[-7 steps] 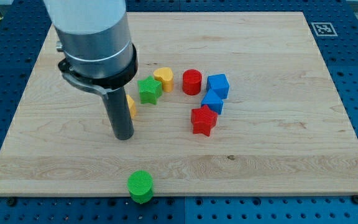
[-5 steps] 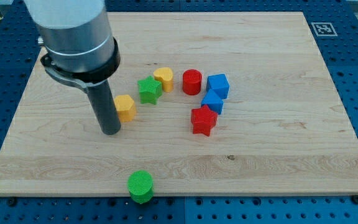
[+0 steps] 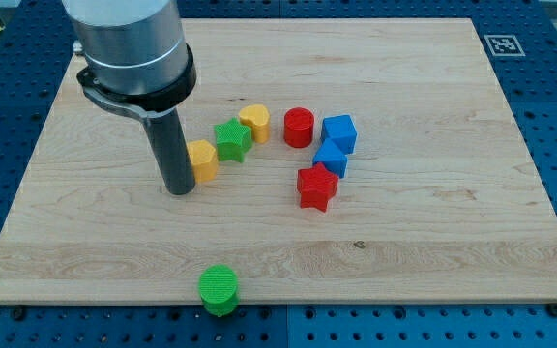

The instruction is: Move the arm to the bottom center

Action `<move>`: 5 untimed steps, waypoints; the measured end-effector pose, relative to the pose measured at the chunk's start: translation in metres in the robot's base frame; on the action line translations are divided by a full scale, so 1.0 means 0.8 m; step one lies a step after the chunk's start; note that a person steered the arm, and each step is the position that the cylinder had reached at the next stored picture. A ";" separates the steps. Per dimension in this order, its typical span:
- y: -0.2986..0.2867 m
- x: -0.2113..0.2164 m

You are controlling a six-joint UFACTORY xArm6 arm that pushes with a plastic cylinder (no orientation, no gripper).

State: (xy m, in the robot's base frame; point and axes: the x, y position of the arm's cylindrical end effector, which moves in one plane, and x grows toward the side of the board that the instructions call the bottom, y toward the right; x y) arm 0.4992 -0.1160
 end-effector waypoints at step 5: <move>0.034 0.031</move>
State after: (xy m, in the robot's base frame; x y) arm 0.5240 -0.0890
